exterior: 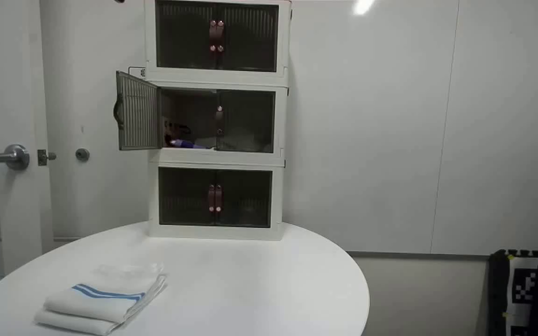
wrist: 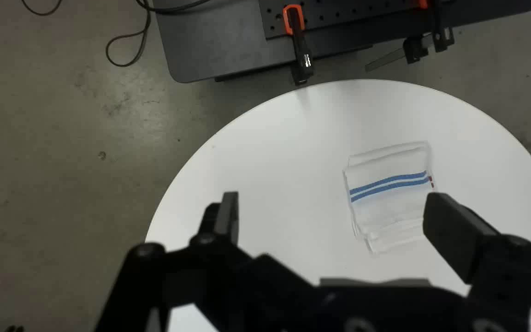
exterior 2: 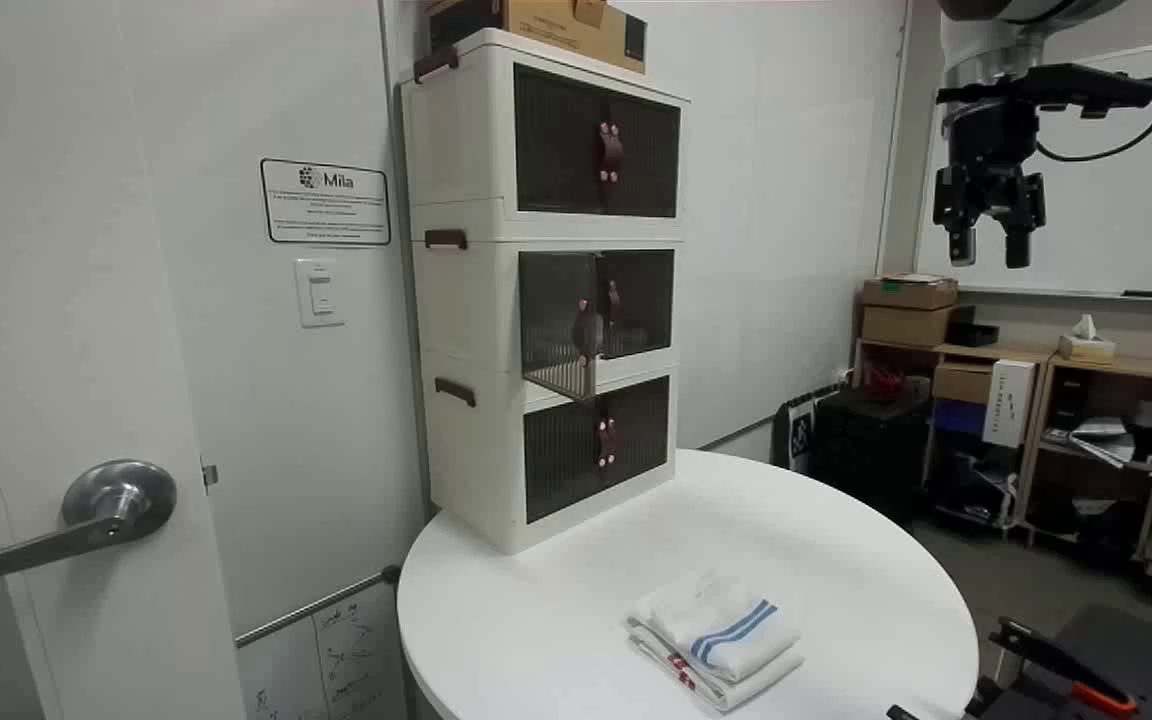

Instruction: Open the right door of the middle shelf

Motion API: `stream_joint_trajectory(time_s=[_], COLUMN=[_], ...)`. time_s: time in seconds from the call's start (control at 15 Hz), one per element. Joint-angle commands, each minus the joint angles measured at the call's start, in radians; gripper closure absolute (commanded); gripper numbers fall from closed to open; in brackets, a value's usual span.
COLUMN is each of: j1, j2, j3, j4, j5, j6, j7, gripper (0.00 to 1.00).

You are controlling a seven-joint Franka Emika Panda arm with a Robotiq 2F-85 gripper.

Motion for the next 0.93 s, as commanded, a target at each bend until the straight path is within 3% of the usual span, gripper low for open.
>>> stream_joint_trajectory(time_s=[0.0,0.33,0.53,0.87], j1=[-0.003,-0.003,0.027,0.131], j2=[0.001,0.001,0.015,0.137], j3=[0.002,0.002,0.000,-0.007], j4=[0.002,0.002,-0.046,-0.066], j5=[0.001,0.001,0.047,0.242], j6=[-0.001,-0.001,0.196,0.615], j7=[-0.001,-0.001,-0.009,-0.086], gripper=[0.00,0.00,0.00,0.00])
